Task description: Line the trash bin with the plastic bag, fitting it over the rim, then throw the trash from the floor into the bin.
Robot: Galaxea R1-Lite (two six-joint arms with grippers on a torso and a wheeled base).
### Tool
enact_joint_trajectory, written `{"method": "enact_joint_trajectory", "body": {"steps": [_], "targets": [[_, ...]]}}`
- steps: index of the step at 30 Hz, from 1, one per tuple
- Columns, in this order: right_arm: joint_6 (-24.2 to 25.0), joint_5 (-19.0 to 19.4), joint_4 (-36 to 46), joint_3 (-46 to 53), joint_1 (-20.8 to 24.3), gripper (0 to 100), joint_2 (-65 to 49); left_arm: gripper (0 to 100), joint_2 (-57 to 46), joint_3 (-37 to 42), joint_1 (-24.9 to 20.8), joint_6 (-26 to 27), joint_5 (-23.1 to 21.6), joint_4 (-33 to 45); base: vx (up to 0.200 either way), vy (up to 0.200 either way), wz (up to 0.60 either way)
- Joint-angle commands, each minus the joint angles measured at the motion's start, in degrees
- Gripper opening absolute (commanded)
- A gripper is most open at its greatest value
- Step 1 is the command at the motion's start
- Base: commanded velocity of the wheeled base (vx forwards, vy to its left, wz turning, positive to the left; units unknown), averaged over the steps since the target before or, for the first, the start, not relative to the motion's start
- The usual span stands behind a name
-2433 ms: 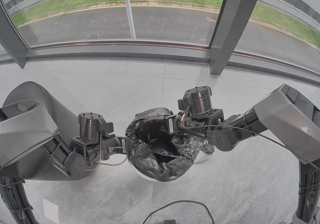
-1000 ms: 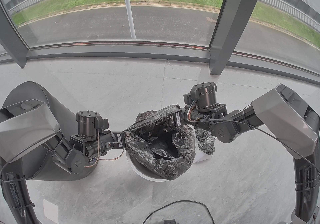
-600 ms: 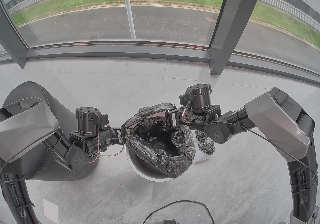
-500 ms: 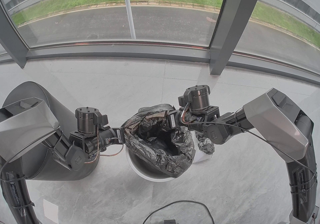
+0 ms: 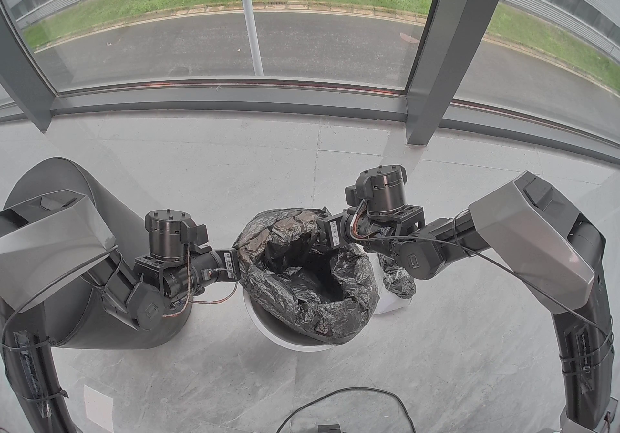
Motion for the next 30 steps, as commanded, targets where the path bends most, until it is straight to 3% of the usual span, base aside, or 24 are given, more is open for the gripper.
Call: {"method": "enact_joint_trajectory", "body": {"steps": [1,7,12,19,30], "targets": [[0.1,0.0,-0.1,-0.4,-0.3,100,-0.1,0,0.1,0.1,0.0,0.0,0.1,-0.1,0.000,0.000,0.00],[0.5,-0.1,-0.2,-0.3,-0.6,100,-0.3,0,0.1,0.6,-0.1,0.0,0.0,-0.2,0.000,0.000,0.00],[0.6,-2.8,-0.4,0.0,-0.6,100,-0.8,0,0.6,3.8,-0.2,0.0,-0.4,-0.2,0.000,0.000,0.00],[1.7,-3.6,-0.5,3.7,0.0,100,-5.4,0,-1.9,9.6,-0.8,-6.8,-4.0,-0.3,0.000,0.000,0.00],[3.0,-3.7,-2.3,5.9,0.0,100,-6.2,0,-6.8,14.6,-4.6,-14.0,-4.1,-0.3,0.000,0.000,0.00]]}}
